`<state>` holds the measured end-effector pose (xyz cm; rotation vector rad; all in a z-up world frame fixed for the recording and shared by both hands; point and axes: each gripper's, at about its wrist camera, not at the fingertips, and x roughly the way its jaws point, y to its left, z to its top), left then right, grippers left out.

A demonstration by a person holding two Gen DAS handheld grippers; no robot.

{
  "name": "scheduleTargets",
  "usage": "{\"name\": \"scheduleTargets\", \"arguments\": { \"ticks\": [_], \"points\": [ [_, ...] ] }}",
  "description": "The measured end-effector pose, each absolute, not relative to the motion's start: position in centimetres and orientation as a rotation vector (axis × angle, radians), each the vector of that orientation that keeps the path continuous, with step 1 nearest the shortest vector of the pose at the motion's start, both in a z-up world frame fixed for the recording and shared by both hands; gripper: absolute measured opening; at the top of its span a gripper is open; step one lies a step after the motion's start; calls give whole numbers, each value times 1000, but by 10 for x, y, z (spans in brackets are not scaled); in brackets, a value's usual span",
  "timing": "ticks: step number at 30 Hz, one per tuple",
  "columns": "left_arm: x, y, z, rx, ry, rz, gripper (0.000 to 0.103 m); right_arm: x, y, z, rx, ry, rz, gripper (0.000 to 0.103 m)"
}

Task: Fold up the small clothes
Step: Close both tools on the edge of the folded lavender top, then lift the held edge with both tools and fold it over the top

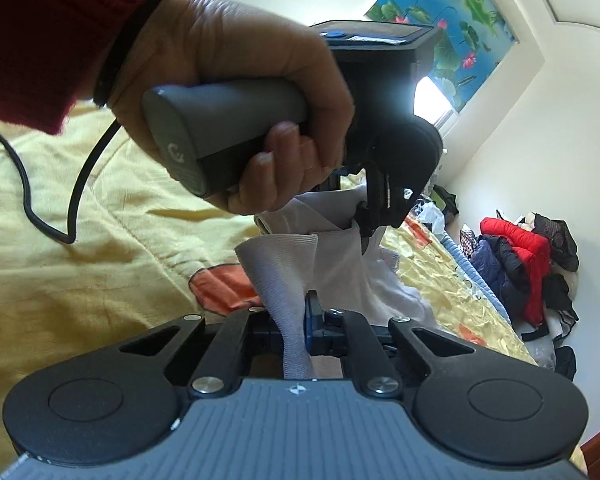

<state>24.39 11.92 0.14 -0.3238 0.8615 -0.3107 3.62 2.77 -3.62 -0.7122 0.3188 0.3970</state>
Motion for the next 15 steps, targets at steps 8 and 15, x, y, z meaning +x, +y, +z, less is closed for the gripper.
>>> {"name": "scheduleTargets", "arguments": {
  "ticks": [8, 15],
  "points": [
    [236, 112, 20, -324, 854, -255, 8, 24, 3, -16, -552, 318, 410, 10],
    [232, 101, 33, -335, 860, -186, 8, 19, -21, -5, -435, 337, 418, 10]
  ]
}}
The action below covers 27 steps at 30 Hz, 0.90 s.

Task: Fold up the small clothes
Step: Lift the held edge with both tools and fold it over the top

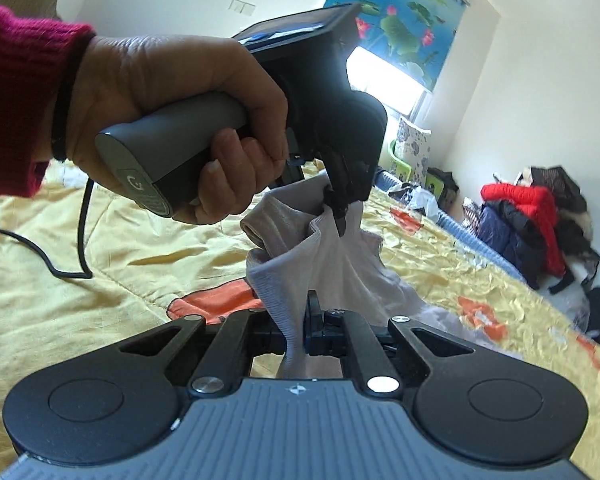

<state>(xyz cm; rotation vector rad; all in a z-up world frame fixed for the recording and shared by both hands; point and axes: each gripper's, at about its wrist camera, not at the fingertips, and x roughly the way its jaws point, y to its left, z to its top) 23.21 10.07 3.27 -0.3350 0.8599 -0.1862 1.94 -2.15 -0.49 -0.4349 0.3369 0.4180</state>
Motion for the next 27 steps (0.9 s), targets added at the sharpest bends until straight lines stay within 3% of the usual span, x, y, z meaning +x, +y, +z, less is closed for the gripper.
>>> {"name": "scheduleTargets", "arguments": {
  "ticks": [27],
  "points": [
    [211, -23, 78, -195, 764, -269, 8, 8, -131, 9, -115, 343, 298, 9]
  ]
}}
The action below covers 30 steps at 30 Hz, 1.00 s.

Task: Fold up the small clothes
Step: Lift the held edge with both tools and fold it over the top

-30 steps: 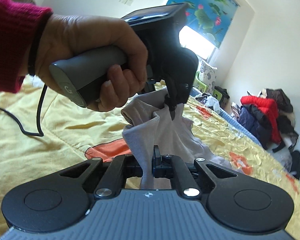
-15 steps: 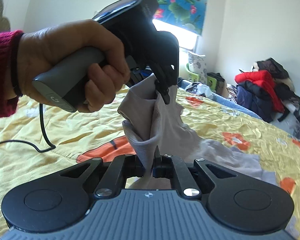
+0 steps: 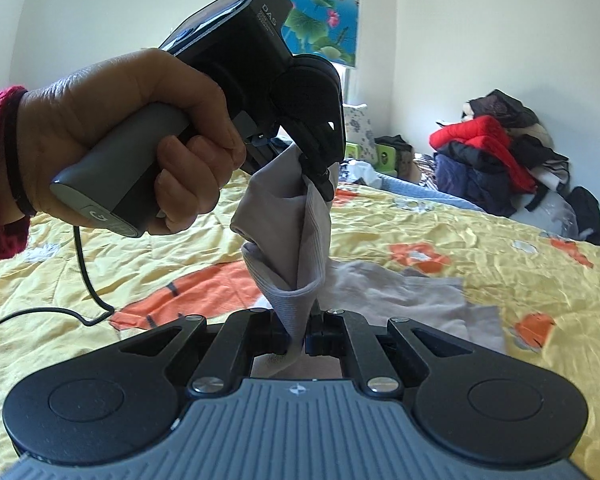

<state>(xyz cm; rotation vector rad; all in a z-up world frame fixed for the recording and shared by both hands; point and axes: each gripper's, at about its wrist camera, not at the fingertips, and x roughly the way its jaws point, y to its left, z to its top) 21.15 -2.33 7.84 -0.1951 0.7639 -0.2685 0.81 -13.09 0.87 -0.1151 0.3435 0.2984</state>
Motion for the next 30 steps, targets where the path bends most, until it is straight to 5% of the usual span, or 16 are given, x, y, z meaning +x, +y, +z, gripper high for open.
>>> {"name": "scheduleTargets", "arguments": {
  "ticks": [30],
  "points": [
    [224, -157, 35, -62, 878, -373, 7, 12, -239, -27, 320, 477, 218, 10]
  ]
}}
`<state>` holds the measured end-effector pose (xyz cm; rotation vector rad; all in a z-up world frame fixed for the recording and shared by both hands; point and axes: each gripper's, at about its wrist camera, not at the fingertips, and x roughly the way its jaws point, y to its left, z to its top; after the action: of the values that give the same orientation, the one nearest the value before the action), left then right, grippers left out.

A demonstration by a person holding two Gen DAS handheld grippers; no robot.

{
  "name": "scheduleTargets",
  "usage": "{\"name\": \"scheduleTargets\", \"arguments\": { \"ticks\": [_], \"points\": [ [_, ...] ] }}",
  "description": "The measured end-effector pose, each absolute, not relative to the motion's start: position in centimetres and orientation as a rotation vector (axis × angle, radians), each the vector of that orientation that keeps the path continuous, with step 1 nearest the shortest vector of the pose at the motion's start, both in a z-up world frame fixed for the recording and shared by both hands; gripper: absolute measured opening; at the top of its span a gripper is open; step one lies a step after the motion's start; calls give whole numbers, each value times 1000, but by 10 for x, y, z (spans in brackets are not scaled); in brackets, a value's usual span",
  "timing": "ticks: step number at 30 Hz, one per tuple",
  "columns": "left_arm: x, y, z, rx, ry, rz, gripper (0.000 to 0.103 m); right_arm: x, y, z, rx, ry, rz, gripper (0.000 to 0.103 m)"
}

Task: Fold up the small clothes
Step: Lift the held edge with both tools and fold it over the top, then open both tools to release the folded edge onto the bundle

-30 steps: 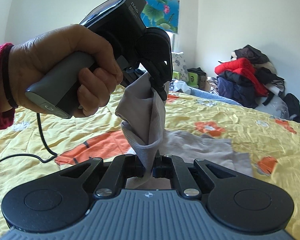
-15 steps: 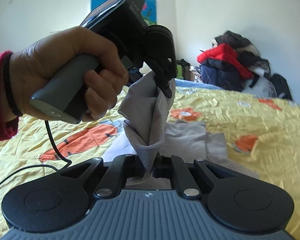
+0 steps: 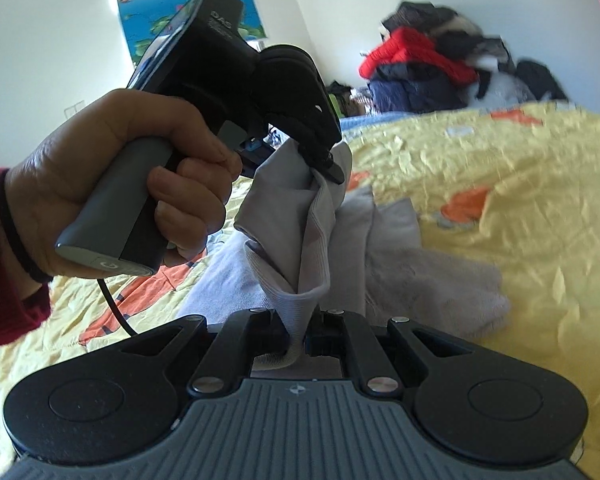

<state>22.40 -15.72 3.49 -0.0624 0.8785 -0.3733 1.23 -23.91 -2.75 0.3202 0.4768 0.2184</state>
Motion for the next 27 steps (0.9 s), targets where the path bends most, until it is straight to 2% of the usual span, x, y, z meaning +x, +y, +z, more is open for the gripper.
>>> {"name": "scheduleTargets", "arguments": {
  "ticks": [4, 7, 10, 11, 12, 20, 27],
  "points": [
    [225, -166, 30, -45, 896, -377, 9, 15, -251, -34, 408, 504, 230, 10],
    [229, -168, 30, -60, 920, -380, 18, 16, -257, -40, 456, 520, 238, 10],
    [230, -167, 32, -74, 911, -379, 53, 17, -259, -42, 473, 530, 243, 11],
    [229, -167, 33, -80, 895, -378, 71, 17, -259, -44, 475, 533, 244, 11],
    [228, -166, 36, -86, 873, -379, 78, 17, -260, -45, 478, 534, 244, 12],
    [226, -154, 45, -120, 840, -376, 78, 15, -271, -48, 577, 549, 252, 14],
    [216, -123, 44, -132, 835, -348, 78, 14, -294, -61, 791, 562, 286, 17]
  ]
}}
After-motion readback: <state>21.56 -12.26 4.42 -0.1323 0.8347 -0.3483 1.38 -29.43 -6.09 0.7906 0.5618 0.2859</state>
